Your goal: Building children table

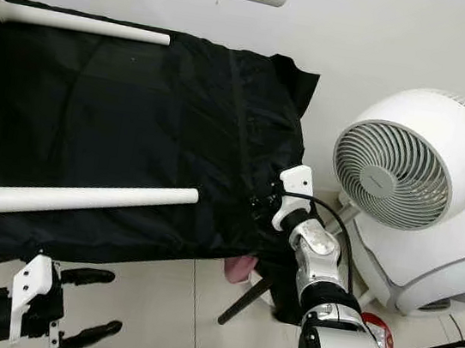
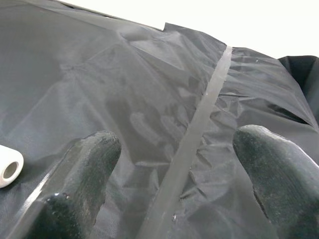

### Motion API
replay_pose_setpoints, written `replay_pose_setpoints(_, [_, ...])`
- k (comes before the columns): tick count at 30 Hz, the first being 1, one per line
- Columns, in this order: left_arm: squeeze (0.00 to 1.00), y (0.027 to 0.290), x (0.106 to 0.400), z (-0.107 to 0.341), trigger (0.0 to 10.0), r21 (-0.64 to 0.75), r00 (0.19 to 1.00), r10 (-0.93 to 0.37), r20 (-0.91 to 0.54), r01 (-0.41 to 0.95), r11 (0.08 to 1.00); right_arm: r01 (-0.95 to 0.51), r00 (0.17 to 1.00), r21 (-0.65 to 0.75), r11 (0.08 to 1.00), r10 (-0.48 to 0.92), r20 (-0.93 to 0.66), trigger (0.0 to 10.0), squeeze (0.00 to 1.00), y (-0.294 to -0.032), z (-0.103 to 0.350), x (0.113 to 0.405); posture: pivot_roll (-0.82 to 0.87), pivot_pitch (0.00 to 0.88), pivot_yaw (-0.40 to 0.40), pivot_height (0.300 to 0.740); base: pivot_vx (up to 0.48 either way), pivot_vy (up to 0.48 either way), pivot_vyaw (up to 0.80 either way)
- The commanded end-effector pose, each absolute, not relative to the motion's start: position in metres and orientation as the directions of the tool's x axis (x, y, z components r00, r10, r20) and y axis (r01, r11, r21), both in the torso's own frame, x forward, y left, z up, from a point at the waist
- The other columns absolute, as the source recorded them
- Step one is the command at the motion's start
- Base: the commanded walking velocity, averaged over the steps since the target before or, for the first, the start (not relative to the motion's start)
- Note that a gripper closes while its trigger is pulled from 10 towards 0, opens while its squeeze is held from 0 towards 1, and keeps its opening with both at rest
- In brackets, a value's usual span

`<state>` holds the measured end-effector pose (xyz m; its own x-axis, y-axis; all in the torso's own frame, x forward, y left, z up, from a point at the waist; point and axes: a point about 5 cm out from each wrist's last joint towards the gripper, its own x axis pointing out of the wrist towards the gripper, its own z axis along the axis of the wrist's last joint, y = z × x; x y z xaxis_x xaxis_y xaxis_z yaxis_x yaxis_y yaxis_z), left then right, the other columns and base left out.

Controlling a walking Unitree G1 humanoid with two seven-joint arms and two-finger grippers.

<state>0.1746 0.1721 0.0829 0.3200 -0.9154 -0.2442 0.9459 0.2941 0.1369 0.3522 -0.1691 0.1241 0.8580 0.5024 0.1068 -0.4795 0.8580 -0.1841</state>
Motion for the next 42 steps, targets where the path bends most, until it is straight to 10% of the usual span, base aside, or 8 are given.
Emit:
replay_pose_setpoints(1, [0.0,0.165,0.166,0.085,10.0,0.113,0.277,-0.928,-0.251,0.96,0.256,-0.466,0.868,-0.175,0.867,0.487,0.101,10.0,0.0,-0.176,0.125,0.354,0.11,0.014,-0.14,0.74,0.0,0.0,0.0])
replay_pose_setpoints(28, [0.0,0.164,0.224,0.138,10.0,0.054,0.614,-0.782,0.106,0.782,0.621,-0.397,0.881,-0.076,0.915,0.403,0.249,10.0,0.0,-0.165,0.138,0.353,0.08,0.0,-0.118,0.74,0.0,0.0,0.0])
replay_pose_setpoints(42, [0.0,0.159,0.264,0.153,10.0,-0.075,0.872,-0.44,0.215,0.464,0.883,-0.264,0.907,-0.003,0.965,0.249,0.339,10.0,0.0,-0.151,0.153,0.351,0.07,0.08,-0.133,0.74,0.0,0.0,0.0])
